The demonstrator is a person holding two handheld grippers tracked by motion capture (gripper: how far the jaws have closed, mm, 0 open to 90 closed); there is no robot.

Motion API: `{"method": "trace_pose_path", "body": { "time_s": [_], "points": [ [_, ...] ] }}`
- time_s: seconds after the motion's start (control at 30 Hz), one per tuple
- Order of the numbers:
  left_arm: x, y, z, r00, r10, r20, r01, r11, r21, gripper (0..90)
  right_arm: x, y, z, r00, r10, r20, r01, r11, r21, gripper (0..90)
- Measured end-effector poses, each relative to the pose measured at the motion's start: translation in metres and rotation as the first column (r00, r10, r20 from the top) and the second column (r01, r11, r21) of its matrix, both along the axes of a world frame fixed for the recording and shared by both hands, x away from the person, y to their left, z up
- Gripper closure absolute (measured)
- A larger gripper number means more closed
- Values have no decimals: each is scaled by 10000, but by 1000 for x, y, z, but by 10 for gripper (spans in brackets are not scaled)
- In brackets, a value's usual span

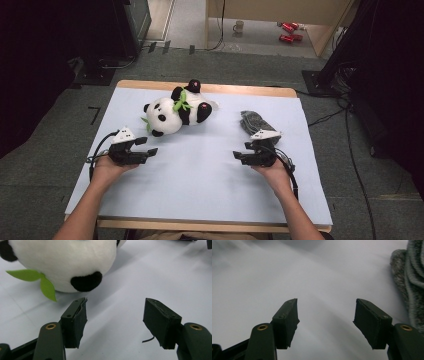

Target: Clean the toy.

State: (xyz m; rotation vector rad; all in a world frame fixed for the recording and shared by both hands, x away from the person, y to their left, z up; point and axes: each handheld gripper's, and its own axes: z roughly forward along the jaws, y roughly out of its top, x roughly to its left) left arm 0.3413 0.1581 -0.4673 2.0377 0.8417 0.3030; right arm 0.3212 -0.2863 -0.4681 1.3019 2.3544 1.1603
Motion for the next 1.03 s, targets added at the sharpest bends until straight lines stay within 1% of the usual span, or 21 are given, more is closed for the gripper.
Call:
{"method": "trace_pose_path", "body": {
  "time_s": [0.03, 0.07, 0.1, 0.17, 0.2, 0.23, 0.27, 0.3, 0.33, 0.4, 0.47, 0.5, 0.53, 0.57, 0.6, 0.7, 0.73, 0.87, 1.03],
  "points": [
    [1, -2, -3, 9999, -1, -151, 2, 10000, 45, 357, 0, 3, -2, 9999, 107, -76, -107, 9999, -46, 354],
    [1, -2, -3, 9999, -1, -151, 2, 10000, 45, 358, 0, 6, -5, 9998, 206, -86, -207, 9996, -192, 353],
    [1, -5, -7, 9997, -77, -252, 84, 9996, 286, 358, -1, 8, -6, 9997, 237, -114, -241, 9991, -336, 352],
    [1, -7, -10, 9992, -93, -379, 110, 9989, 459, 358, 0, 11, -9, 9993, 379, -61, -382, 9971, -657, 352],
    [1, -7, -10, 9992, -93, -379, 110, 9989, 459, 360, 0, 11, -9, 9993, 379, -61, -382, 9971, -657, 352],
    [2, -8, -12, 9985, -77, -542, 108, 9984, 557, 364, 1, 12, -12, 9991, 422, -99, -428, 9966, -704, 352],
    [2, -8, -12, 9985, -77, -542, 108, 9984, 557, 365, 1, 12, -12, 9991, 422, -99, -428, 9966, -704, 352],
    [2, -8, -13, 9978, -59, -657, 102, 9979, 640, 365, 1, 13, -13, 9989, 412, -205, -426, 9965, -726, 352],
    [2, -9, -14, 9977, -90, -671, 142, 9969, 776, 364, 2, 14, -14, 9987, 437, -250, -455, 9962, -737, 352],
    [3, -9, -15, 9976, -80, -694, 138, 9964, 835, 363, 2, 15, -18, 9982, 538, -274, -563, 9933, -1004, 352],
    [3, -9, -16, 9968, -21, -802, 85, 9968, 798, 362, 3, 17, -20, 9977, 616, -285, -648, 9895, -1295, 350],
    [4, -9, -16, 9961, -34, -878, 105, 9967, 809, 361, 2, 17, -21, 9978, 596, -274, -627, 9893, -1320, 350],
    [4, -9, -17, 9956, -28, -933, 107, 9963, 848, 359, 2, 17, -21, 9975, 685, -174, -703, 9878, -1387, 350],
    [4, -10, -18, 9946, -36, -1039, 138, 9951, 977, 358, 2, 17, -21, 9973, 718, -151, -732, 9877, -1385, 345],
    [4, -10, -18, 9946, -36, -1039, 138, 9951, 977, 358, 2, 17, -21, 9973, 718, -151, -732, 9877, -1385, 345],
    [5, -11, -21, 9922, -87, -1241, 223, 9939, 1081, 358, 1, 18, -22, 9975, 704, -93, -710, 9875, -1410, 339],
    [4, -11, -21, 9928, -101, -1196, 229, 9940, 1069, 354, 0, 19, -23, 9974, 727, -10, -720, 9860, -1506, 334],
    [4, -11, -21, 9922, -93, -1244, 225, 9942, 1053, 351, -2, 20, -23, 9971, 754, 123, -724, 9838, -1638, 332],
    [4, -11, -21, 9922, -104, -1241, 236, 9942, 1049, 347, -1, 20, -24, 9973, 732, 106, -706, 9847, -1592, 332]
  ]
}}
